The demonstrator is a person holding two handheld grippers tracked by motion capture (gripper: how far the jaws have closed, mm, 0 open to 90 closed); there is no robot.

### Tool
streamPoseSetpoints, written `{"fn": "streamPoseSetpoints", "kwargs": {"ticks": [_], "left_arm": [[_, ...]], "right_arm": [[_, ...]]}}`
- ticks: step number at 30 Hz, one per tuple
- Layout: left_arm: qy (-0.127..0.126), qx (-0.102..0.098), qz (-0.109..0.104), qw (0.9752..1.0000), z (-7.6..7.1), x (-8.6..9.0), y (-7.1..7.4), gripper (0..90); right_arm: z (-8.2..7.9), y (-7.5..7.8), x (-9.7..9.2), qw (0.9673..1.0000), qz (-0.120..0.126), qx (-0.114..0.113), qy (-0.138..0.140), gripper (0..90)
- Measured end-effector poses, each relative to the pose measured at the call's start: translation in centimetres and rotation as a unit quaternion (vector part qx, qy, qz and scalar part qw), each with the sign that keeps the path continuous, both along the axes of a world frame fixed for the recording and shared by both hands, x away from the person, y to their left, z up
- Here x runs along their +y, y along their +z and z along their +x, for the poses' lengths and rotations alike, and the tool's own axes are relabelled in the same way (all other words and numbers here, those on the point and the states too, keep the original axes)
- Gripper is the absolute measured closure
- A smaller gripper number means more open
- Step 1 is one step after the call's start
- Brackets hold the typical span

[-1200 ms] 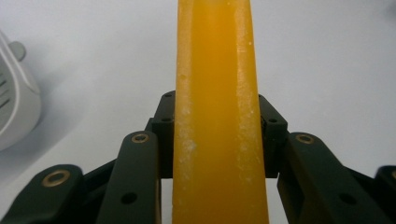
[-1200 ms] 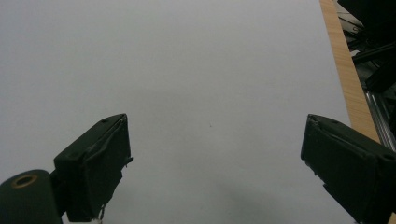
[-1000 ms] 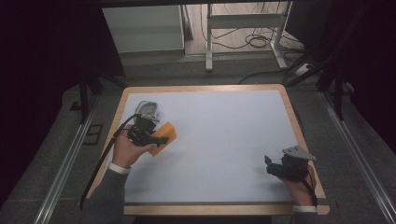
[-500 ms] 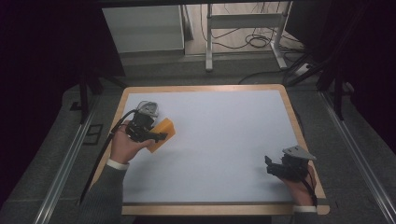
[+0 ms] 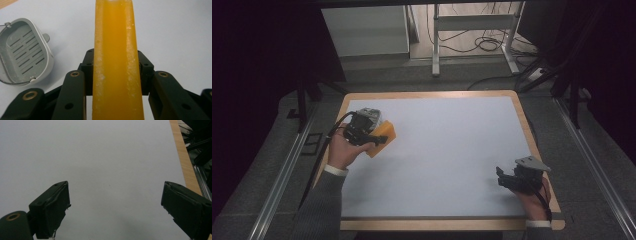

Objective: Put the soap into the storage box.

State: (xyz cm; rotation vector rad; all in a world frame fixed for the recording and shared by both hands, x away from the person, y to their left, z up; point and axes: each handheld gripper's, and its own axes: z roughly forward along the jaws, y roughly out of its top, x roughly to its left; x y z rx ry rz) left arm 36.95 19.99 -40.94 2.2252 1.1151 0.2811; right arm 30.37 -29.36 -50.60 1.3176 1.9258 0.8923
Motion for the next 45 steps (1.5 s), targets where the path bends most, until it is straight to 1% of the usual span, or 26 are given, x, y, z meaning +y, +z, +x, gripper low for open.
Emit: {"fn": "streamPoseSetpoints", "kwargs": {"ticks": [1, 3, 7, 8, 11, 12, 16, 19, 22, 24, 27, 28, 30, 35, 45], "left_arm": [[0.0, 0.0, 0.0, 1.0, 0.0, 0.0, 0.0, 60.7], [0.003, 0.002, 0.004, 1.0, 0.5, 0.1, 0.1, 60.7], [0.008, 0.006, 0.001, 1.0, 1.0, 0.4, 0.2, 60.7], [0.013, 0.008, 0.001, 0.9999, 1.4, 0.6, 0.1, 60.7], [0.029, 0.002, 0.006, 0.9996, 1.8, 0.8, 0.2, 60.7], [0.029, 0.003, 0.007, 0.9995, 2.0, 0.9, 0.3, 60.7], [0.033, 0.007, -0.003, 0.9994, 2.6, 1.1, 0.5, 60.8], [0.036, 0.006, 0.004, 0.9993, 2.8, 1.1, 0.6, 60.7], [0.036, 0.006, 0.0, 0.9993, 2.9, 1.2, 0.6, 60.7], [0.035, 0.01, -0.008, 0.9993, 3.3, 1.3, 0.5, 60.7], [0.038, 0.014, -0.012, 0.9991, 3.6, 1.4, 0.4, 60.7], [0.036, 0.021, -0.014, 0.999, 3.9, 1.5, 0.2, 60.7], [0.032, 0.025, -0.015, 0.9991, 4.2, 1.6, 0.1, 60.7], [0.043, 0.026, -0.019, 0.9986, 4.6, 2.1, 0.2, 60.8], [0.057, 0.026, -0.014, 0.9979, 5.8, 2.4, 0.6, 60.8]], "right_arm": [[0.0, 0.0, 0.0, 1.0, 0.0, 0.0, 0.0, 8.4], [0.0, 0.0, 0.0, 1.0, 0.0, 0.0, 0.0, 8.4], [0.0, 0.0, 0.0, 1.0, 0.0, -0.001, 0.001, 8.4], [0.0, 0.0, 0.0, 1.0, -0.001, 0.0, 0.001, 8.4], [0.0, 0.0, 0.0, 1.0, 0.0, 0.0, 0.0, 8.4], [0.0, 0.0, 0.0, 1.0, 0.0, -0.001, 0.0, 8.4], [0.0, 0.0, 0.0, 1.0, -0.002, 0.001, -0.001, 8.4], [0.0, 0.0, 0.1, 1.0, -0.001, 0.0, 0.0, 8.4], [0.0, 0.0, 0.1, 1.0, -0.002, 0.0, 0.0, 8.4], [0.0, 0.0, 0.0, 1.0, -0.001, 0.001, -0.002, 8.4], [0.0, 0.0, -0.1, 1.0, 0.0, 0.001, -0.002, 8.4], [0.0, 0.0, -0.1, 1.0, 0.0, 0.0, -0.003, 8.4], [0.0, 0.1, -0.1, 1.0, 0.0, -0.001, -0.004, 8.4], [0.0, 0.0, 0.0, 1.0, -0.001, 0.001, -0.006, 8.4], [0.0, 0.0, 0.0, 1.0, 0.001, 0.001, -0.006, 8.4]]}}
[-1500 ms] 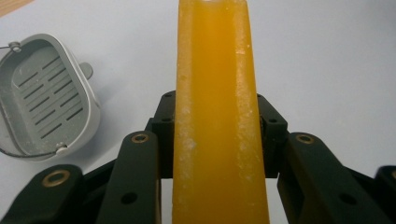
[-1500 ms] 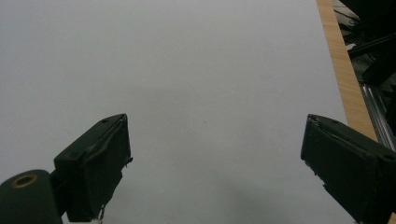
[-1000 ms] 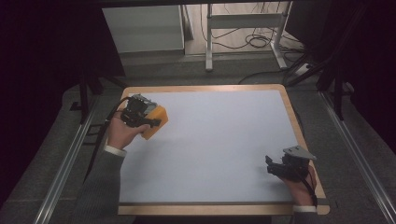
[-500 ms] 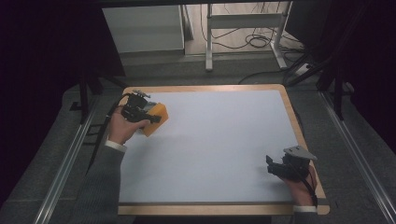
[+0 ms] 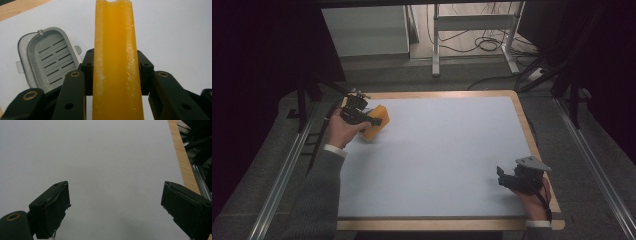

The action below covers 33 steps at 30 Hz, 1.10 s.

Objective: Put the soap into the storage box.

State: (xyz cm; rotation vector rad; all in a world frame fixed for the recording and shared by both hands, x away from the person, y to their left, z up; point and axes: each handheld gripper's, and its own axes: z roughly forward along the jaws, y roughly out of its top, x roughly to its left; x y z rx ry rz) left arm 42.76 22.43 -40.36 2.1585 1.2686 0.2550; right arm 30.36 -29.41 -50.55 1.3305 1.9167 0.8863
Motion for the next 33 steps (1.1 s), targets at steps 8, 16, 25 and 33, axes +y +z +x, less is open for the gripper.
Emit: {"fn": "streamPoseSetpoints", "kwargs": {"ticks": [8, 16, 25, 33], "left_arm": [[0.009, 0.015, -0.007, 0.9998, 1.4, 0.6, -0.6, 60.7], [0.024, 0.017, -0.01, 0.9995, 2.2, 1.1, -1.1, 60.8], [0.035, 0.014, -0.021, 0.9991, 2.9, 1.9, -1.4, 60.7], [0.061, 0.008, -0.035, 0.9975, 3.6, 3.1, -1.8, 60.7]], "right_arm": [[0.0, 0.0, 0.0, 1.0, -0.002, 0.001, 0.0, 8.4], [0.0, -0.1, 0.0, 1.0, -0.003, 0.001, 0.0, 8.4], [0.1, -0.2, -0.1, 1.0, -0.001, 0.002, 0.0, 8.4], [0.1, -0.2, 0.0, 1.0, -0.002, 0.002, 0.0, 8.4]]}}
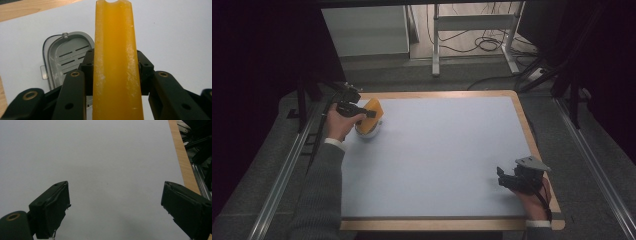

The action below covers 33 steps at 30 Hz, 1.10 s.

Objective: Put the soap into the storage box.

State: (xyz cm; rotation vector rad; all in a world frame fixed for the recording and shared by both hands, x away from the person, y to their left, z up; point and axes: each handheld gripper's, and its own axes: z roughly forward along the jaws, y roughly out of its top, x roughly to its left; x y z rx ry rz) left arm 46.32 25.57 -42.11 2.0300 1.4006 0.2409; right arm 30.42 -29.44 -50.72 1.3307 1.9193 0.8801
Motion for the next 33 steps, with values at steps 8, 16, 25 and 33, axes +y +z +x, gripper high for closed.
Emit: {"fn": "streamPoseSetpoints", "kwargs": {"ticks": [8, 16, 25, 33], "left_arm": [[0.011, 0.01, 0.0, 0.9999, 0.8, 0.5, -0.8, 60.8], [0.032, 0.017, -0.009, 0.9993, 1.9, 1.3, -1.5, 60.8], [0.065, 0.005, -0.004, 0.9979, 2.7, 1.8, -2.8, 60.8], [0.077, 0.011, -0.01, 0.9969, 3.1, 2.0, -4.0, 60.7]], "right_arm": [[0.0, 0.0, 0.0, 1.0, -0.002, 0.0, 0.0, 8.4], [0.1, -0.1, -0.1, 1.0, -0.004, 0.003, -0.001, 8.4], [0.0, -0.2, -0.1, 1.0, -0.006, 0.002, -0.003, 8.4], [0.0, -0.2, -0.1, 1.0, -0.007, 0.002, -0.003, 8.4]]}}
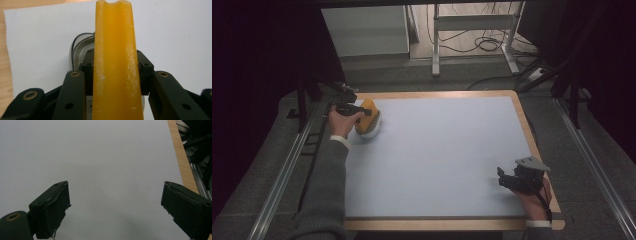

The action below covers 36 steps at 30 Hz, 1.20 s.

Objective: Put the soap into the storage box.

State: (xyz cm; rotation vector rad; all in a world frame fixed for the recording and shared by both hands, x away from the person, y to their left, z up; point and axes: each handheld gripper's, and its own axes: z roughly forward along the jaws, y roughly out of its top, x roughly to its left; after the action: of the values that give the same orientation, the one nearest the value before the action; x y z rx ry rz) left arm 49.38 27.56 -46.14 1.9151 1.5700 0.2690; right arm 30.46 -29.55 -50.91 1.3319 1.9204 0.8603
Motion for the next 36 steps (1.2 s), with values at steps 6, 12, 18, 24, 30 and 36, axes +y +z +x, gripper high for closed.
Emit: {"fn": "streamPoseSetpoints", "kwargs": {"ticks": [6, 12, 18, 24, 30, 36], "left_arm": [[0.006, -0.002, -0.004, 1.0, -0.1, 0.1, -0.7, 60.6], [0.004, -0.018, -0.027, 0.9995, -0.3, 0.4, -0.2, 56.3], [0.001, -0.02, -0.006, 0.9998, -0.5, 0.1, 0.2, 43.0], [0.013, -0.042, 0.031, 0.9986, -1.2, 0.6, 0.9, 33.5], [-0.006, -0.067, 0.009, 0.9977, -2.9, 1.2, 2.7, 28.7], [-0.043, -0.075, 0.001, 0.9962, -4.6, 0.4, 2.6, 24.2]], "right_arm": [[0.0, -0.1, 0.0, 1.0, -0.001, 0.001, 0.0, 8.4], [0.0, -0.1, 0.1, 1.0, -0.002, 0.001, 0.002, 8.4], [0.0, 0.0, 0.2, 1.0, -0.001, 0.0, 0.003, 8.4], [0.0, 0.0, 0.2, 1.0, -0.003, 0.001, 0.003, 8.4], [-0.1, 0.1, 0.3, 1.0, -0.001, -0.005, 0.005, 8.4], [-0.1, 0.0, 0.3, 1.0, 0.0, -0.001, 0.004, 8.4]]}}
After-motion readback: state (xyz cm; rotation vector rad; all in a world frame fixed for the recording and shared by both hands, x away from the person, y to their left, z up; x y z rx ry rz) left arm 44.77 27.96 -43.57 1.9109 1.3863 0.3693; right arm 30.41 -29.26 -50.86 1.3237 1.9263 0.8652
